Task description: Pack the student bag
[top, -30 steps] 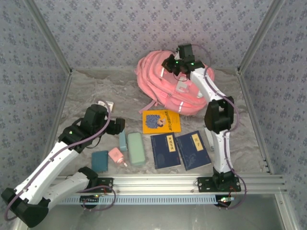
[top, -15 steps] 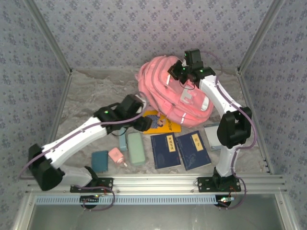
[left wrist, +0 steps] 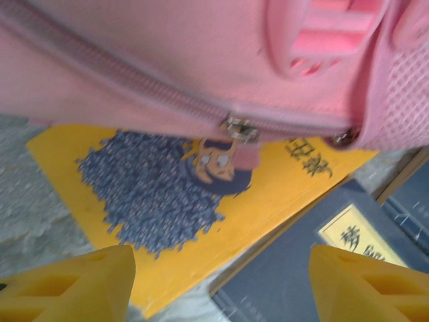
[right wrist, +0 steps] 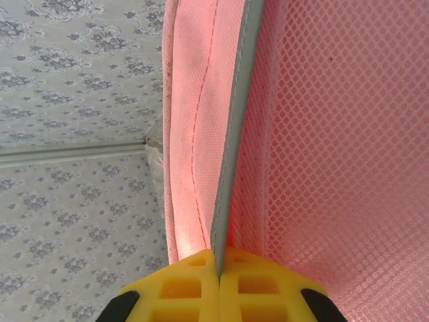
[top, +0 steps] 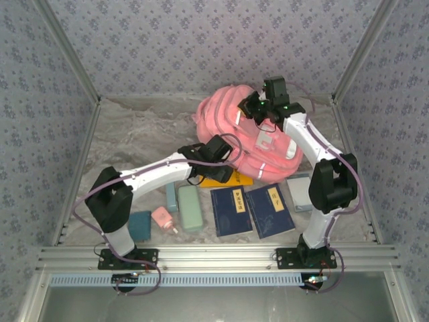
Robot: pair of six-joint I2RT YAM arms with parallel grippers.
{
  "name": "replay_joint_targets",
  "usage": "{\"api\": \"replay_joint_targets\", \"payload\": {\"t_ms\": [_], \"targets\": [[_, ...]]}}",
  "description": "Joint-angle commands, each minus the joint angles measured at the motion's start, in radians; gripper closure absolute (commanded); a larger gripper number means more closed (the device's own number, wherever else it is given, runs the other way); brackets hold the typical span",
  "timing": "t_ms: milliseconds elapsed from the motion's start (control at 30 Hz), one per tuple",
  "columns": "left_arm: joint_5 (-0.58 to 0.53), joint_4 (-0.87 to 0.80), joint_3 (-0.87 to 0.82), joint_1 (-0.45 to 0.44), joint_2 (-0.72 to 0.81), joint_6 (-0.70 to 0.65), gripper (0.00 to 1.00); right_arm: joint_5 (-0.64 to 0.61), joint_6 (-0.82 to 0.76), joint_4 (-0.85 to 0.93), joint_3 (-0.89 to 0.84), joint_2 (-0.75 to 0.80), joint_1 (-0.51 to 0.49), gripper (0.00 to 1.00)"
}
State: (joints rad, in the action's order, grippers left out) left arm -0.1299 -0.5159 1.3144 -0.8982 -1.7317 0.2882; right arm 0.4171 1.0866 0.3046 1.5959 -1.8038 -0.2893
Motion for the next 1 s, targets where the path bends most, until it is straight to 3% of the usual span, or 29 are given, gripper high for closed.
{"api": "replay_joint_targets", "payload": {"t_ms": [0,200,467,667,833,967], "targets": [[0.055,0.11,0.01,-0.005,-0.032,-0.015,0.32,0.054,0.041,-0.107,-0.018,0.081,0.024,1.0],[0.064,0.159,0.033,0.0,-0.116,0.002,0.36,0.101,0.082,-0.158,-0.057,0.089,0.041,1.0],[0.006,0.117,0.112,0.023,-0.211,-0.031,0.49,0.115,0.09,-0.186,-0.089,0.093,0.039,1.0],[-0.032,0.141,0.105,0.057,-0.215,-0.017,0.67,0.119,0.081,-0.186,-0.103,0.085,0.028,1.0],[0.0,0.151,0.082,0.083,-0.204,-0.019,0.89,0.128,0.061,-0.173,-0.119,0.081,0.027,1.0],[0.033,0.176,0.053,0.088,-0.185,-0.03,1.0,0.139,0.047,-0.17,-0.131,0.076,0.03,1.0]]}}
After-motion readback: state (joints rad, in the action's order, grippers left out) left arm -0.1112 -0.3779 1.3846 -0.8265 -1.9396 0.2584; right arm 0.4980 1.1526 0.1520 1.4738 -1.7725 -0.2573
